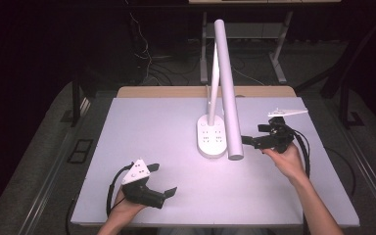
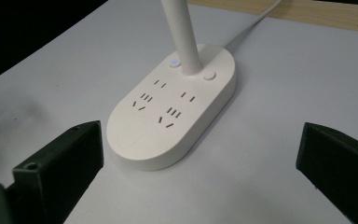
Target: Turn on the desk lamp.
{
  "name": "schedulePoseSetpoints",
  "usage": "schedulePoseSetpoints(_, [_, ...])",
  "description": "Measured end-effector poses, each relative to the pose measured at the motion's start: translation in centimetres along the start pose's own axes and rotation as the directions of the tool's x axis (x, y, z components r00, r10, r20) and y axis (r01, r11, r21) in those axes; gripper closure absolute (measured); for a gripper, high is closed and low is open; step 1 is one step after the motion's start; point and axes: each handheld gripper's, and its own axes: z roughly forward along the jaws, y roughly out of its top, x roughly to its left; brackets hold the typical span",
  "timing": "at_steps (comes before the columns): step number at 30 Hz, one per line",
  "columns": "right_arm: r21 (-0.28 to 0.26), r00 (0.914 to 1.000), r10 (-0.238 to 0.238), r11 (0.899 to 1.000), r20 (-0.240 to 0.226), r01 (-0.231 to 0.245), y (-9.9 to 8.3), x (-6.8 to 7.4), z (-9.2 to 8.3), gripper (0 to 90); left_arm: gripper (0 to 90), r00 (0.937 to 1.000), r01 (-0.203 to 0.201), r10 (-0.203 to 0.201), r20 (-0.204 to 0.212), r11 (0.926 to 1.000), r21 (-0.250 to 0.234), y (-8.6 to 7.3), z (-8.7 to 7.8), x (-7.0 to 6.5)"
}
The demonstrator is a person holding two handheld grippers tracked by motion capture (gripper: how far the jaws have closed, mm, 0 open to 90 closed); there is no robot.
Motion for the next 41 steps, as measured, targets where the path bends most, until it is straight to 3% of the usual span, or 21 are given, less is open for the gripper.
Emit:
schedulePoseSetpoints(6, [-0.020,0.9998,0.009,1.000,-0.018,-0.009,-1.3,0.5,-1.2,0.3,0.1,1.0000,-0.006,0.006,0.001,1.0000,0.006,0.0,0.0,0.0])
schedulePoseSetpoints(13, [-0.035,0.9995,-0.020,0.999,-0.025,0.019,-3.0,1.6,-2.4,0.3,0.1,1.0000,-0.004,0.004,-0.002,1.0000,0.007,0.0,0.0,0.0])
schedulePoseSetpoints(21, [-0.055,0.9993,-0.021,0.998,-0.030,0.020,-5.3,2.5,-3.7,0.3,0.1,1.0000,-0.005,0.005,-0.002,1.0000,0.005,0.0,-0.1,-0.1])
schedulePoseSetpoints(28, [-0.037,0.9991,-0.032,0.999,-0.029,0.031,-7.1,3.1,-4.0,0.3,0.1,1.0000,-0.006,0.006,-0.003,1.0000,0.004,0.0,-0.1,-0.1])
schedulePoseSetpoints(41, [-0.058,0.9995,-0.030,0.998,-0.011,0.030,-9.7,4.0,-4.8,0.3,0.1,1.0000,-0.004,0.004,-0.004,1.0000,0.005,0.0,-0.1,-0.1])
